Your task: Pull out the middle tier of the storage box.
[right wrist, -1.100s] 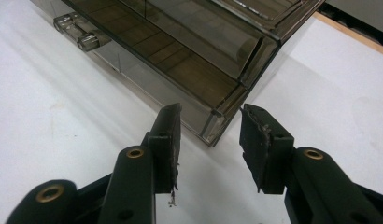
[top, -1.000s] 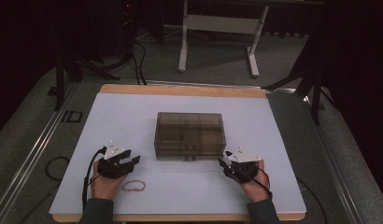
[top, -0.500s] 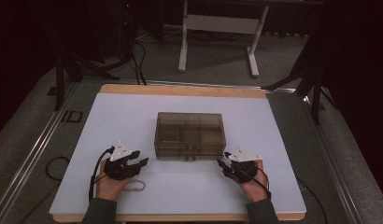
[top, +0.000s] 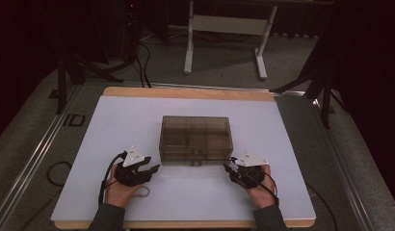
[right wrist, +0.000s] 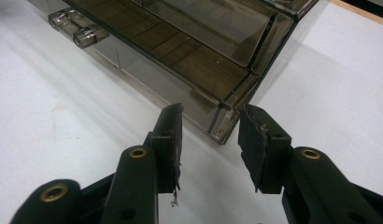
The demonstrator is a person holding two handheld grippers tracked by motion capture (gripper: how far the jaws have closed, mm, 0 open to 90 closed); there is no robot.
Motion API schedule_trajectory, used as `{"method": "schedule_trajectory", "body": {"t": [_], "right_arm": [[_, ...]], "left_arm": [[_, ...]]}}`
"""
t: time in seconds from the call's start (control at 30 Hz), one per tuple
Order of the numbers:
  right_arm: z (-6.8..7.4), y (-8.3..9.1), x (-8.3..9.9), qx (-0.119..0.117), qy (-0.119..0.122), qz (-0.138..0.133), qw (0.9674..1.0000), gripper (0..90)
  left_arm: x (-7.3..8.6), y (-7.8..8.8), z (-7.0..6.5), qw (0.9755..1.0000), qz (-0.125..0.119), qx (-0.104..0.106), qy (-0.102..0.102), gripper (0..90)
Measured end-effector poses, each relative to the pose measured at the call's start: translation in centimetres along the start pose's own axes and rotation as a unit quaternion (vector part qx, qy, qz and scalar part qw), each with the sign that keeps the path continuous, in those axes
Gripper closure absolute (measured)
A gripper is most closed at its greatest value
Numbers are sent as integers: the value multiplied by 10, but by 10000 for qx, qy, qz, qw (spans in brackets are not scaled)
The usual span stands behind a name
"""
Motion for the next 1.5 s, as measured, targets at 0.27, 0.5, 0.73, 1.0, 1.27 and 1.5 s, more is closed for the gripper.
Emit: {"method": "schedule_trajectory", "body": {"t": [0.27, 0.5, 0.73, 1.0, 1.27, 1.5], "right_arm": [[0, -1, 0, -31, -19, 3, 10000, 607], [1, -1, 0, -45, -47, -4, 10000, 617], [2, -2, 1, -69, -51, 17, 10000, 631], [3, -3, 1, -52, -52, 17, 10000, 642], [2, -2, 1, -42, -45, 20, 10000, 661], [2, -2, 1, -41, -46, 27, 10000, 663]], "left_arm": [[-4, -3, -6, 9999, 11, 22, -97, 542], [-7, -4, -9, 9999, 58, -6, -145, 582], [-9, -3, -10, 9999, 25, -46, -136, 615], [-12, -7, -15, 9998, 25, -50, -209, 648], [-14, -10, -17, 9997, 51, -63, -219, 669], [-15, -10, -17, 9997, 34, -69, -246, 673]]}}
Point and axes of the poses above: each handheld gripper's, and its own axes: y roughly backward along the jaws, x roughly out of its underside, z roughly to its left, the point moved 2 cm from there along -y, roughly forward along the jaws, and after that the axes turned 8 degrees about -y, right-handed, at the moved point
